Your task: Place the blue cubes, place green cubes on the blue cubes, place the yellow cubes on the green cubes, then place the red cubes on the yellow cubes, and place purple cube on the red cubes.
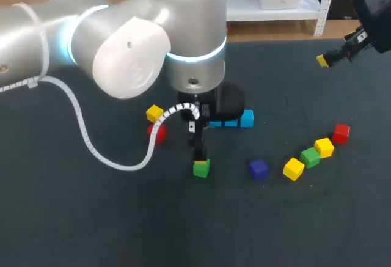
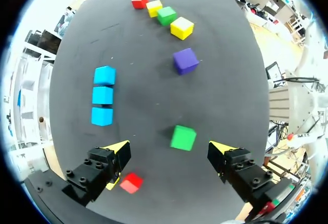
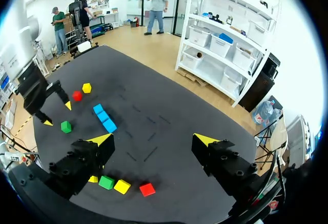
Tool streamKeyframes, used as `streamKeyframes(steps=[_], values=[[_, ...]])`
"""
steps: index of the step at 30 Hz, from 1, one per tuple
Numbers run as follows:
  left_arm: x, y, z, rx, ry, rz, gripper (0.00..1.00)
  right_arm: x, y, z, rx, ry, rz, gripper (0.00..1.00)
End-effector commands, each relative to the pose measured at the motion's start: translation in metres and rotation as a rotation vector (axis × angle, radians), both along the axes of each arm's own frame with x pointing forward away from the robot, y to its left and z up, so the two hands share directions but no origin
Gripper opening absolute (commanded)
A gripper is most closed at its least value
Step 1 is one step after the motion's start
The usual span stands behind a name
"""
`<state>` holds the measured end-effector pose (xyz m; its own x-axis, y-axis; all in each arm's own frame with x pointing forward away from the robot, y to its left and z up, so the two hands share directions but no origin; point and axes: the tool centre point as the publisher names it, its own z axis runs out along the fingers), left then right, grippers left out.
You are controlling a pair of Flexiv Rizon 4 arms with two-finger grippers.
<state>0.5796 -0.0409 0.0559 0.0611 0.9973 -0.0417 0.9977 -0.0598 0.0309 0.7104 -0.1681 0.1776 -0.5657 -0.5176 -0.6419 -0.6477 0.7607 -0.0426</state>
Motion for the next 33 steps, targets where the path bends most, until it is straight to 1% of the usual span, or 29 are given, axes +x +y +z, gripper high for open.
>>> streamKeyframes(steps=[1, 4, 7, 9, 11, 12, 13, 14, 16, 18, 23, 28, 31, 33], values=[[-0.013, 0.009, -0.002, -0.006, -0.019, -0.015, 1.00, -0.001, 0.000, 0.001, -0.002, -0.001, -0.003, 1.00], [-0.019, 0.010, -0.001, -0.013, -0.011, -0.021, 1.00, -0.001, 0.000, 0.001, -0.002, -0.001, -0.003, 1.00], [-0.023, 0.009, -0.008, -0.029, 0.004, -0.026, 1.00, -0.001, 0.000, 0.001, -0.002, -0.001, -0.003, 1.00], [-0.024, 0.009, -0.016, -0.022, -0.013, -0.037, 1.00, -0.001, 0.000, 0.001, -0.002, -0.001, -0.003, 1.00], [-0.023, 0.007, -0.024, -0.036, 0.009, -0.036, 1.00, -0.001, 0.000, 0.001, -0.002, -0.001, -0.003, 1.00], [-0.023, 0.006, -0.028, -0.024, -0.006, -0.053, 1.00, -0.001, 0.000, 0.001, -0.002, -0.001, -0.003, 1.00], [-0.022, 0.005, -0.031, -0.027, -0.002, -0.062, 1.00, -0.001, 0.000, 0.001, -0.002, -0.001, -0.003, 1.00], [-0.021, 0.004, -0.033, -0.034, 0.017, -0.063, 1.00, -0.001, 0.000, 0.001, -0.002, -0.001, -0.003, 1.00], [-0.018, 0.003, -0.038, -0.007, 0.003, -0.082, 1.00, -0.001, 0.000, 0.001, -0.002, -0.001, -0.003, 1.00], [-0.016, 0.002, -0.039, -0.010, 0.015, -0.091, 1.00, -0.001, 0.000, 0.001, -0.002, -0.001, -0.003, 1.00], [-0.011, -0.001, -0.048, 0.004, 0.001, -0.108, 1.00, -0.001, 0.000, 0.001, -0.002, -0.001, -0.003, 1.00], [-0.011, -0.001, -0.058, 0.023, 0.012, -0.123, 1.00, -0.001, 0.000, 0.001, -0.002, -0.001, -0.003, 1.00], [-0.010, -0.001, -0.059, 0.025, 0.015, -0.123, 1.00, -0.001, 0.000, 0.001, -0.002, -0.001, -0.003, 1.00], [-0.008, 0.000, -0.062, 0.038, -0.005, -0.118, 0.95, -0.001, 0.000, 0.001, -0.002, -0.001, -0.003, 1.00]])
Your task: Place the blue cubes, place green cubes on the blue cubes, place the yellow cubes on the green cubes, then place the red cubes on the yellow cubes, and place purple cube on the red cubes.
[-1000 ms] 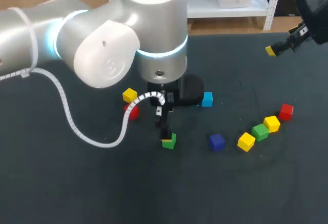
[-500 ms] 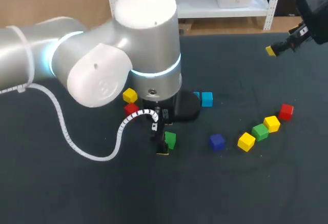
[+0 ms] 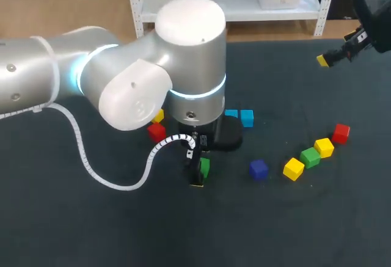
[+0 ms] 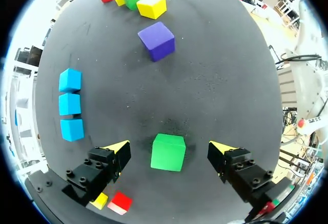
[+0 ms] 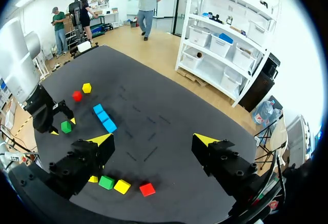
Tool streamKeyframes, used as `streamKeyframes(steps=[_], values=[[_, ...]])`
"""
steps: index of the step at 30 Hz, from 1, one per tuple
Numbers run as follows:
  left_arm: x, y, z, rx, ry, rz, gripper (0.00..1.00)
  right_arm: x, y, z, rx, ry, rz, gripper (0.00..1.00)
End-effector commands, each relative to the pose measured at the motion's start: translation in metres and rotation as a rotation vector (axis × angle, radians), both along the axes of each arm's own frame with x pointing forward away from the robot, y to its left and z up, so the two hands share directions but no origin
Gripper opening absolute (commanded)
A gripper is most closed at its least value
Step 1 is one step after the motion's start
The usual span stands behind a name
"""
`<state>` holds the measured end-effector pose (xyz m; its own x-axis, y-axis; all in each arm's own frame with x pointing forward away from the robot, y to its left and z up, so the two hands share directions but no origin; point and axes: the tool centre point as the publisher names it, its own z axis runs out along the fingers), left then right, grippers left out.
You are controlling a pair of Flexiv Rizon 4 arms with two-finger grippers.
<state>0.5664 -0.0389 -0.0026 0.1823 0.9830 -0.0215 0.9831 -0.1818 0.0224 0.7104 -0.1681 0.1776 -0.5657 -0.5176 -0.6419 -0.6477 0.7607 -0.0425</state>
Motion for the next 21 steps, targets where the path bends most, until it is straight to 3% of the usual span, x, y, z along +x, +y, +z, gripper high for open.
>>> streamKeyframes(steps=[1, 8, 16, 21], values=[[0.007, 0.000, -0.005, 0.019, -0.014, 0.005, 0.93, -0.001, 0.000, 0.001, -0.002, -0.001, -0.003, 1.00], [0.014, 0.006, -0.006, 0.033, -0.015, 0.023, 0.80, -0.001, 0.000, 0.001, -0.002, -0.001, -0.003, 1.00], [0.018, 0.008, -0.001, 0.022, -0.001, 0.040, 0.48, -0.001, 0.000, 0.001, -0.002, -0.001, -0.003, 1.00], [0.016, 0.008, 0.001, 0.004, 0.032, 0.028, 0.44, -0.001, 0.000, 0.001, -0.002, -0.001, -0.003, 1.00]])
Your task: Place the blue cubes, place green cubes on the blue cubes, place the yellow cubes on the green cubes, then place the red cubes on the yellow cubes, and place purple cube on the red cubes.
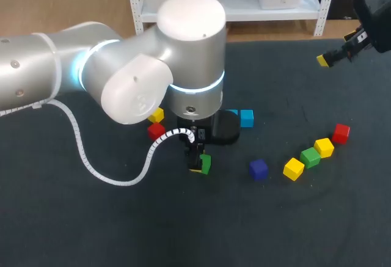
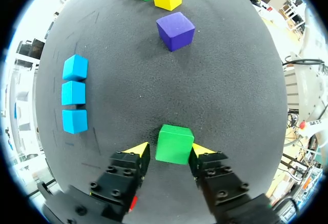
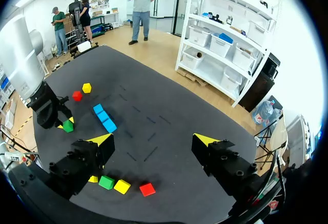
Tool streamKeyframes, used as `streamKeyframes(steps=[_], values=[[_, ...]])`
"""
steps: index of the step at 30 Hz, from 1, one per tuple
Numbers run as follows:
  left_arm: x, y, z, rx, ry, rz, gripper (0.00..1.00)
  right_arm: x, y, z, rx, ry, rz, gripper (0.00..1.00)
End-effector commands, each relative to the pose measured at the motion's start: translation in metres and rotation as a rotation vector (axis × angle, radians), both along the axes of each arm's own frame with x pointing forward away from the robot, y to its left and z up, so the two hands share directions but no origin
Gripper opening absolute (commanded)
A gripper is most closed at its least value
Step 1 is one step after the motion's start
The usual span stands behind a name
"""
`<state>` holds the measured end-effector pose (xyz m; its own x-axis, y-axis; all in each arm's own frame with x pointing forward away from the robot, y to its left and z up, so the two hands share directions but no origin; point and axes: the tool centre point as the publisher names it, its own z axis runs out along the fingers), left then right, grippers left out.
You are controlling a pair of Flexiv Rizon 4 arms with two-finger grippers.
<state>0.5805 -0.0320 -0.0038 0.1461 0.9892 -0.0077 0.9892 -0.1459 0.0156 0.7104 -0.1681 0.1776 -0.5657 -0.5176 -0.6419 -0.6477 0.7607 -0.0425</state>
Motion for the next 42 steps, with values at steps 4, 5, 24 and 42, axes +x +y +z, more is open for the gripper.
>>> streamKeyframes(steps=[4, 5, 24, 42], values=[[0.001, 0.001, 0.008, -0.032, 0.057, -0.002, 0.30, -0.001, 0.000, 0.001, -0.002, -0.001, -0.003, 1.00], [0.002, 0.001, 0.009, -0.032, 0.050, 0.008, 0.22, -0.001, 0.000, 0.001, -0.002, -0.001, -0.003, 1.00], [0.046, -0.010, 0.072, -0.034, -0.047, 0.209, 0.00, -0.001, 0.000, 0.001, -0.002, -0.001, -0.003, 1.00], [0.091, -0.055, 0.078, -0.043, -0.099, 0.177, 0.00, -0.001, 0.000, 0.001, -0.002, -0.001, -0.003, 1.00]])
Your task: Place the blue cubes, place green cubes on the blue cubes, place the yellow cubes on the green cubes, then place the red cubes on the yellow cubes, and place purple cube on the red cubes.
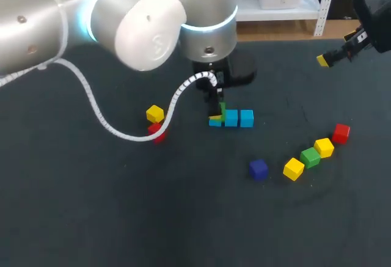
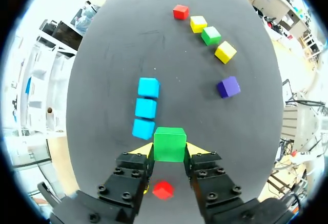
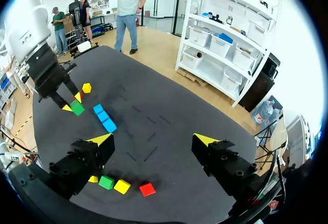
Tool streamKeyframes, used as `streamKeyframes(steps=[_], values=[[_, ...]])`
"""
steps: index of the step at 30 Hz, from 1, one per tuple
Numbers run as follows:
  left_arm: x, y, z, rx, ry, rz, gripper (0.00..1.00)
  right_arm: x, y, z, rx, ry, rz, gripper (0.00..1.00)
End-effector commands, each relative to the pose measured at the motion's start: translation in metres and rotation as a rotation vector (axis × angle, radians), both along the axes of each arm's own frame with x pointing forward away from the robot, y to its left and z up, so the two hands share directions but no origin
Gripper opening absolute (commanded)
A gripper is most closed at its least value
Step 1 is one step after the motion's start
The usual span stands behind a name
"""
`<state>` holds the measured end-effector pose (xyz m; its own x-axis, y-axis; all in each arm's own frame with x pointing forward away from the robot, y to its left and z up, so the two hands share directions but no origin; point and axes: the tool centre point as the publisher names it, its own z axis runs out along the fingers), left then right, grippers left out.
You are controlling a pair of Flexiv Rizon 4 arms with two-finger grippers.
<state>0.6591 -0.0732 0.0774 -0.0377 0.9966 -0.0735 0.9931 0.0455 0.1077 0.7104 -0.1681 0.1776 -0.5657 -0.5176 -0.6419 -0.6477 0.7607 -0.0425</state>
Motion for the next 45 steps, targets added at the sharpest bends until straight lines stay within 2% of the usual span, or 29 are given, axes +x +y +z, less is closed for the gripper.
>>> streamKeyframes(steps=[1, 5, 7, 13, 19, 24, 30, 45], values=[[0.014, -0.016, -0.004, 0.031, -0.007, -0.019, 0.00, -0.001, 0.000, 0.001, -0.002, -0.001, -0.003, 1.00], [0.017, -0.021, -0.008, 0.037, -0.016, -0.061, 0.00, -0.001, 0.000, 0.001, -0.002, -0.001, -0.003, 1.00], [0.021, -0.022, -0.012, 0.054, -0.042, -0.079, 0.00, -0.001, 0.000, 0.001, -0.002, -0.001, -0.003, 1.00], [0.031, -0.021, -0.019, 0.060, -0.037, -0.078, 0.00, -0.001, 0.000, 0.001, -0.002, -0.001, -0.003, 1.00], [0.038, -0.017, -0.024, 0.060, -0.021, -0.060, 0.07, -0.001, 0.000, 0.001, -0.002, -0.001, -0.003, 1.00], [0.044, -0.014, -0.028, 0.056, -0.011, -0.040, 0.07, -0.001, 0.000, 0.001, -0.002, -0.001, -0.003, 1.00], [0.048, -0.013, -0.035, 0.062, 0.001, -0.027, 0.13, -0.001, 0.000, 0.001, -0.002, -0.001, -0.003, 1.00], [0.053, -0.011, -0.043, 0.078, 0.007, -0.011, 0.15, -0.001, 0.000, 0.001, -0.002, -0.001, -0.003, 1.00]])
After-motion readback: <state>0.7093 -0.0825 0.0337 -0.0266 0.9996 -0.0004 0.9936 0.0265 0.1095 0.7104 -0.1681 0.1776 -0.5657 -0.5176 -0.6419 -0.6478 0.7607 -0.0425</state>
